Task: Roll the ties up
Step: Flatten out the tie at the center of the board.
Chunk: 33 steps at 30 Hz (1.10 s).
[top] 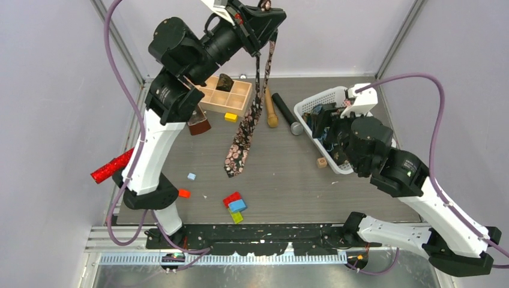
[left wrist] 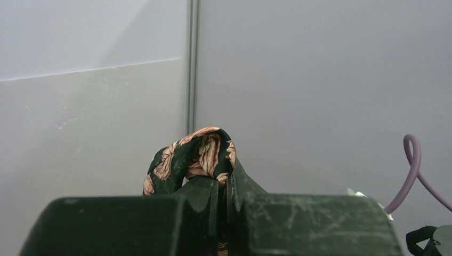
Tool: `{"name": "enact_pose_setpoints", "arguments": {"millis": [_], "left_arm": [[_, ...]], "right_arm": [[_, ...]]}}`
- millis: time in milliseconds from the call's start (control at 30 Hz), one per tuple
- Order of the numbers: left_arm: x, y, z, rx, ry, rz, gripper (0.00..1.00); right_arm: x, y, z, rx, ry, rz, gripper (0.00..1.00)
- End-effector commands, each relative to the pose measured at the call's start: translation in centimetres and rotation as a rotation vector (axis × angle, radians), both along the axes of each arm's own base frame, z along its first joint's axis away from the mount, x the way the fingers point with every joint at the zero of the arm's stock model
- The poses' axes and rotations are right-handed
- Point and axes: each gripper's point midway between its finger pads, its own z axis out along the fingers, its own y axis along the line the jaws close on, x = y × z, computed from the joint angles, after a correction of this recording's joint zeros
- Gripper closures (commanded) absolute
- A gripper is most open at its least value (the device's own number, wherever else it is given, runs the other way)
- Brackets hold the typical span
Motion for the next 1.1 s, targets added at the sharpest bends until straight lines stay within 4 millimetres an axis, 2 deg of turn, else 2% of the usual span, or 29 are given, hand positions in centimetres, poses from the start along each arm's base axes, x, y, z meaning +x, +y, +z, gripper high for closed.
{"name": "enact_pose_setpoints", "arguments": {"millis": [0,133,367,500,667,767,933,1067], "left_arm": [[-0.7,-0.3,-1.7,0.1,0.01,-0.054,1.0],[-0.9,0.0,-2.3,0.131,0.0,-0.054,1.0],[0.0,0.7,-3.4,0.176,0.033,-0.045,1.0],[0.3,1.3,-3.6,0.184,0.047,-0.049,1.0],[0.4,2.3,-3.5,0.186,0.056,-0.053,1.0],[0.4,2.6,-3.6,0.192,0.055,-0.043,1.0],[0.6,2.9,-3.9,0.206,0.052,-0.032,1.0],[0.9,3.2,-3.9,0.222,0.036,-0.007,1.0]], "right_arm": [[-0.7,0.7,0.7,0.063,-0.06,0.079,0.25],[-0.7,2.2,-1.5,0.039,-0.035,0.141,0.25],[-0.1,5.4,-4.7,-0.037,-0.022,0.26,0.23],[0.8,8.3,-8.0,-0.059,-0.041,0.347,0.2],[1.9,10.7,-11.7,-0.114,-0.064,0.41,0.2],[2.5,12.3,-13.7,-0.073,-0.092,0.432,0.2],[1.7,15.0,-15.4,0.049,-0.148,0.544,0.2],[1.7,16.3,-17.0,0.06,-0.162,0.565,0.2]]}}
